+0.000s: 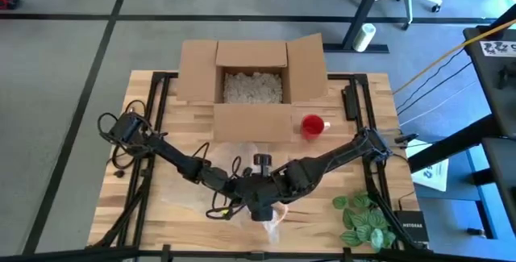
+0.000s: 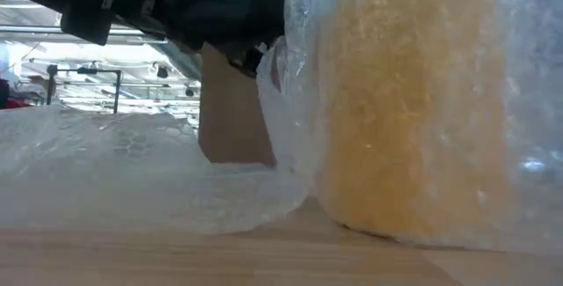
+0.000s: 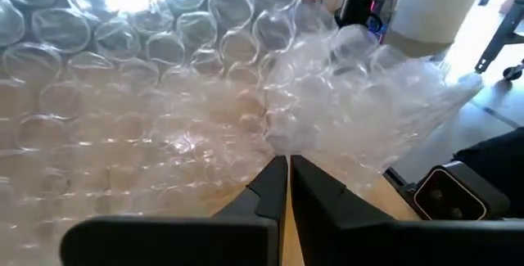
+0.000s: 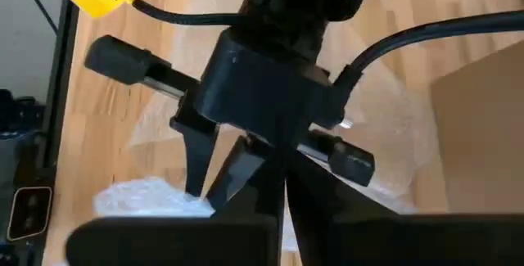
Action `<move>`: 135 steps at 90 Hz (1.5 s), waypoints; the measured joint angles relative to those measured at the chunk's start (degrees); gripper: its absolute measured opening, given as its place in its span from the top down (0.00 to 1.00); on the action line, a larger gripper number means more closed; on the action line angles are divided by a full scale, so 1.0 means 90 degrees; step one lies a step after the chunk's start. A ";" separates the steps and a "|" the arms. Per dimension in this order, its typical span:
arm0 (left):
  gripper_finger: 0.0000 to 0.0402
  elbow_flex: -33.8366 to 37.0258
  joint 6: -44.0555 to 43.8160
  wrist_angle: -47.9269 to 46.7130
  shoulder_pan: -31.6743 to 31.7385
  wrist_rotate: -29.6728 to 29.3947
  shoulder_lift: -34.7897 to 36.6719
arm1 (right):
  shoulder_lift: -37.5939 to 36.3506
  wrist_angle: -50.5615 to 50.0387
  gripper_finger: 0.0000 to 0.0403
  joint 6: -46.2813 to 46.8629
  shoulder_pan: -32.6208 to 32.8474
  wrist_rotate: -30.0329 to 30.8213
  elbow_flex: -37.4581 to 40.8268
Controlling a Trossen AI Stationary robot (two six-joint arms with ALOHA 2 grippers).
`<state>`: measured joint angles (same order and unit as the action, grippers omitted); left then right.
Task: Wrap mug
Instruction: Wrap the yellow mug using the bubble wrap
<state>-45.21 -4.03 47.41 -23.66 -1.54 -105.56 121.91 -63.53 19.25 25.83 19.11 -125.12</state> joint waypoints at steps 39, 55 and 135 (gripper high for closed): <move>1.00 0.0022 -0.0076 -0.0153 0.0016 -0.0030 -0.0022 | 0.0693 -0.0177 1.00 0.0380 -0.0134 -0.1163 -0.0021; 1.00 -0.0007 -0.0202 -0.0310 0.0083 -0.0089 0.0012 | 0.0735 -0.0792 1.00 0.0720 -0.0063 -0.1502 0.0015; 1.00 0.0002 -0.0455 -0.2794 -0.0106 -0.0479 0.1287 | 0.0726 0.0313 1.00 0.1018 0.0382 -0.2501 0.1439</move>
<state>-45.19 -8.13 22.26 -24.62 -5.85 -93.97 128.44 -60.72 28.41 29.26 -3.40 -112.17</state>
